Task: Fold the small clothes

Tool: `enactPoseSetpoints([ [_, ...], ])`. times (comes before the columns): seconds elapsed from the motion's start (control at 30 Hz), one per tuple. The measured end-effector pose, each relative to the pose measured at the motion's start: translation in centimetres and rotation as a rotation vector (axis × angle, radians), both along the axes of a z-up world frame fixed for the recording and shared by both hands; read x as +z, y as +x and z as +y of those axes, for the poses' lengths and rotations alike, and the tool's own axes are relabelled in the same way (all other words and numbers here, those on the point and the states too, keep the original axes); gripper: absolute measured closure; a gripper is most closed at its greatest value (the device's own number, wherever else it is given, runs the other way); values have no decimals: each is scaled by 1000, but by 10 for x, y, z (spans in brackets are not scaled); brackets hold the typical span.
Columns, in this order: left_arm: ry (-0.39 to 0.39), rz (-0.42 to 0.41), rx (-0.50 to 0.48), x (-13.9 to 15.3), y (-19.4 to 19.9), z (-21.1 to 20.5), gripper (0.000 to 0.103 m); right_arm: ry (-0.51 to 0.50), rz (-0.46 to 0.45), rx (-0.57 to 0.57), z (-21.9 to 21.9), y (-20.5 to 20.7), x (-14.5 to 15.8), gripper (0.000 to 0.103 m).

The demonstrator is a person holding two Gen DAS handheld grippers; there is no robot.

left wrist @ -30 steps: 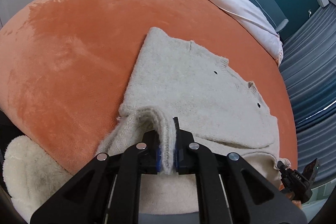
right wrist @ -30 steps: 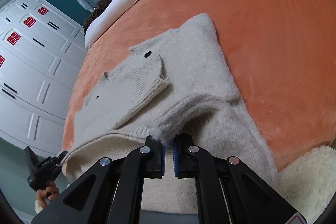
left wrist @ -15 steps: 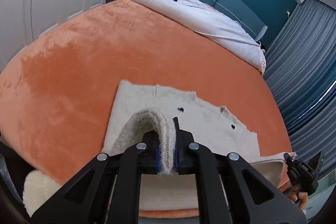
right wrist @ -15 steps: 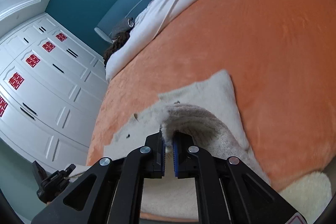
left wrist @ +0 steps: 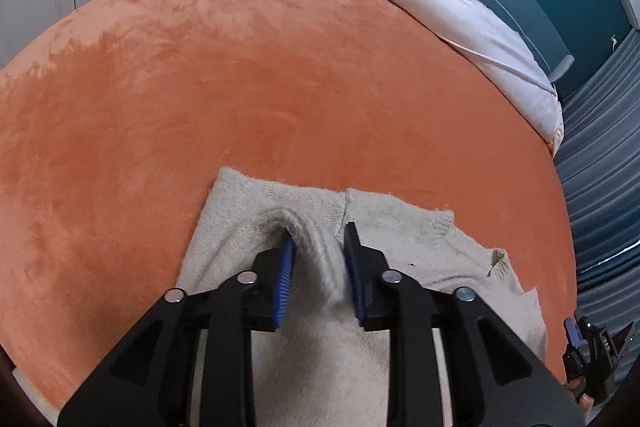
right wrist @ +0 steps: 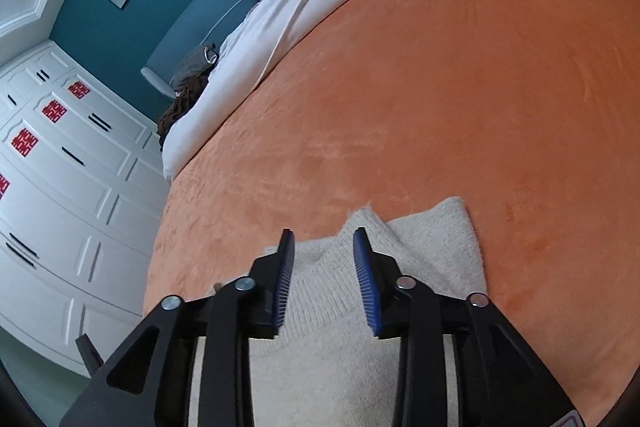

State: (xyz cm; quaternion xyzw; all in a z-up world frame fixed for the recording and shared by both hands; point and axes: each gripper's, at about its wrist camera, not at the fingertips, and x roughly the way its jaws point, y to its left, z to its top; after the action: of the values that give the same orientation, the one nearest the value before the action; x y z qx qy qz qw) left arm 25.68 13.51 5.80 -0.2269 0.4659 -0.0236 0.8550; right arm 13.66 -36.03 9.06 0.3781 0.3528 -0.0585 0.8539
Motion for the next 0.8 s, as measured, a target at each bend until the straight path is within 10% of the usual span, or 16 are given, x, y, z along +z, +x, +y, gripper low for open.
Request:
enactPoseSetpoints([
  [0.17,120,-163,-16,35,-47,20,8,-222,65,93,10,-23,4,36],
  [0.37,71,-9,-127,0,-8,3,8,-317,192,174,27,13,-31,36],
  [0.43,92,44,-164,-12,7,-10,19,-319,246,195,32,25,-44,40],
  [0.5,122,119,-213,-22,20,-19,97,-342,303,217,37,35,-51,84],
  [0.7,86,5,-164,28,27,6,97,-239,25,115,2,9,24,96],
  [0.8,117,58,-126,4,45,17,96,-217,166,39,-34,15,-21,97],
])
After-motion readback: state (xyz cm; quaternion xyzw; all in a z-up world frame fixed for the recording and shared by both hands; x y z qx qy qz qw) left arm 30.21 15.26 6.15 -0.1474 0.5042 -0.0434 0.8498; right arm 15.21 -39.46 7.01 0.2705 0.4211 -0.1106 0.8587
